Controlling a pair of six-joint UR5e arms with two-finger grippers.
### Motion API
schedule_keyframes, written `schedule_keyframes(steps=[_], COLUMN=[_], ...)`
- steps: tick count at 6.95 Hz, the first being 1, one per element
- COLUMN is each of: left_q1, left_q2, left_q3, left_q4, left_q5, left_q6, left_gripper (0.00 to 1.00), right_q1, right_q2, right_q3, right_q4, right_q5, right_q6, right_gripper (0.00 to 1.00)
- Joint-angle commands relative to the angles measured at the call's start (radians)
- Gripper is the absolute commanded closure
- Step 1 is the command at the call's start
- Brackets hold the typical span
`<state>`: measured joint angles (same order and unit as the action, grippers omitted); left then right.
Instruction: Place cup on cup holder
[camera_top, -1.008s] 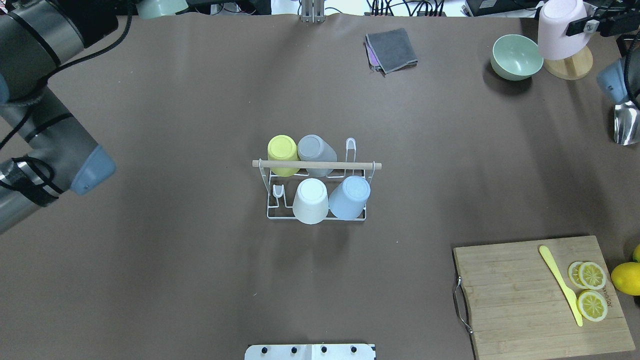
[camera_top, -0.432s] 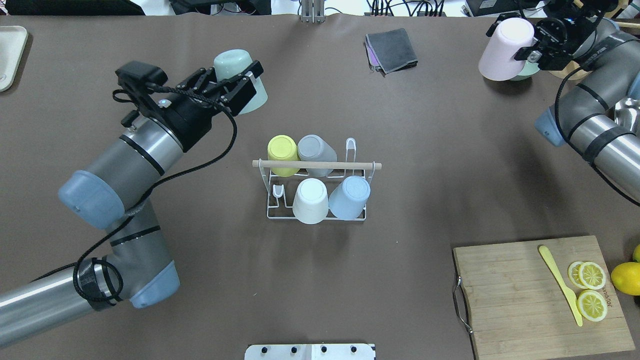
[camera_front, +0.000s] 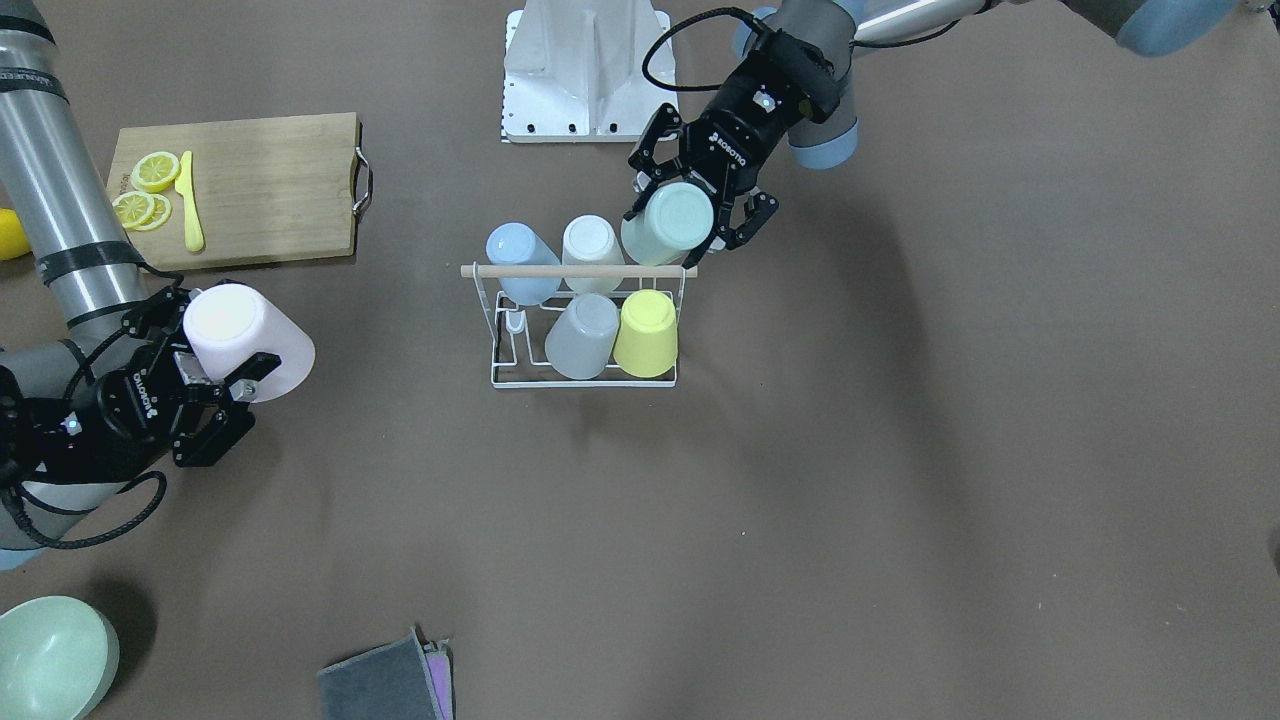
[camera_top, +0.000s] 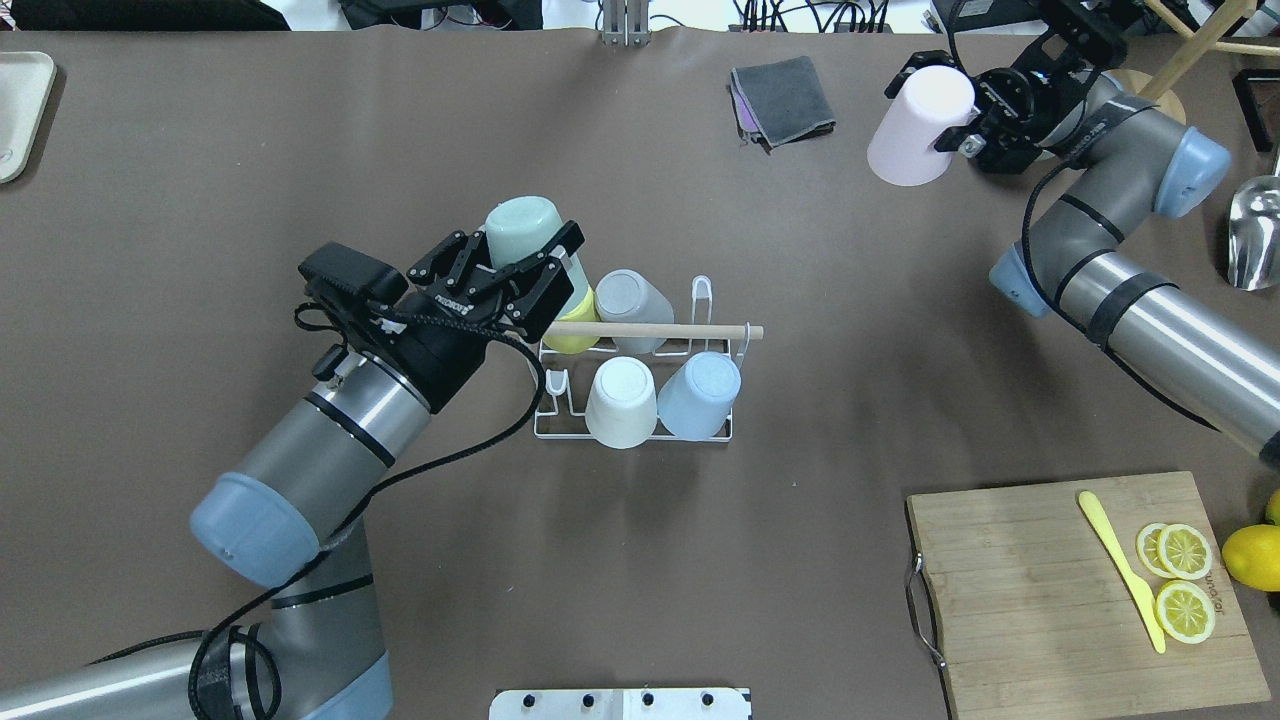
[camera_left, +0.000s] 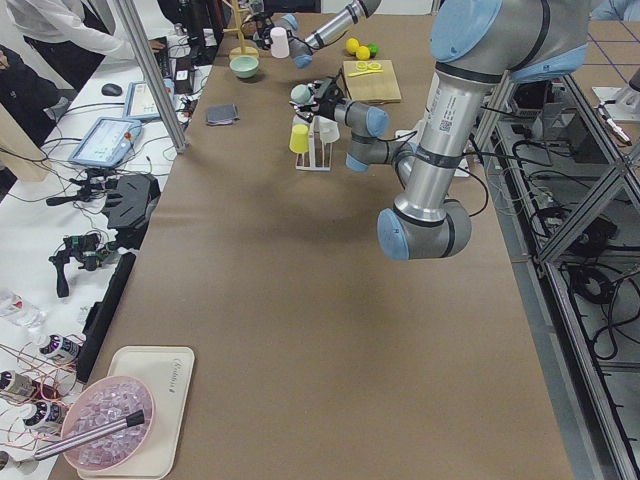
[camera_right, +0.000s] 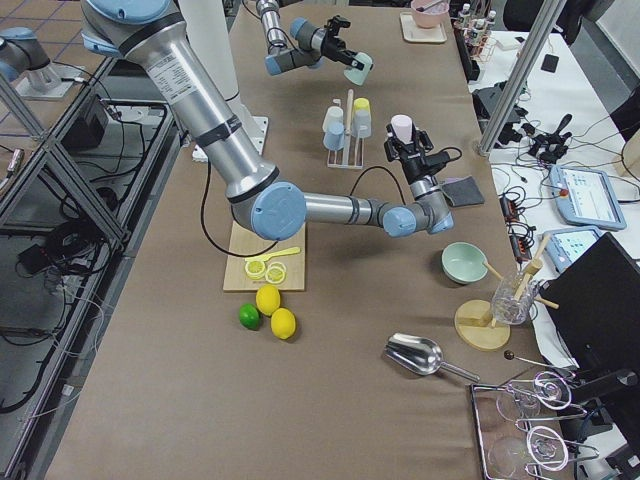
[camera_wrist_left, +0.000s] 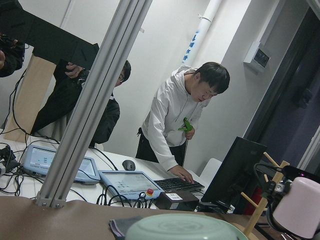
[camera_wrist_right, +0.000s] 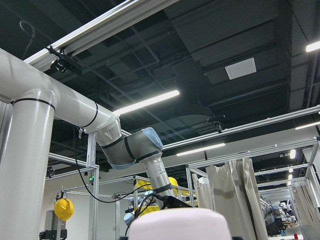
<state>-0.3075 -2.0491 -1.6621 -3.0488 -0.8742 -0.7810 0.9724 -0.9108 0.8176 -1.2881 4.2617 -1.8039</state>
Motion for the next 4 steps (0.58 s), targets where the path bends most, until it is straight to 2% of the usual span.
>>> schedule_keyframes(steps=[1, 2, 4], left_q1=[0.100, 0.105, 0.111], left_q2=[0.027, 0.039, 0.044], left_q3=[-0.001, 0.007, 0.022], left_q4=[-0.066, -0.068, -0.070], left_q5=[0.087, 0.089, 0.090], left_q6=[0.058, 0.057, 0.051], left_gripper=[1.00, 1.00, 1.00], right_q1=[-0.072, -0.090, -0.106], right_q2=[0.078, 0.104, 0.127], right_q3=[-0.057, -0.079, -0.080], right_q4=[-0.002, -0.023, -0.123], right_q5=[0.013, 0.006, -0.084], right_q6=[-0.099, -0.127, -0.215], right_gripper=[0.69, 0.69, 0.69])
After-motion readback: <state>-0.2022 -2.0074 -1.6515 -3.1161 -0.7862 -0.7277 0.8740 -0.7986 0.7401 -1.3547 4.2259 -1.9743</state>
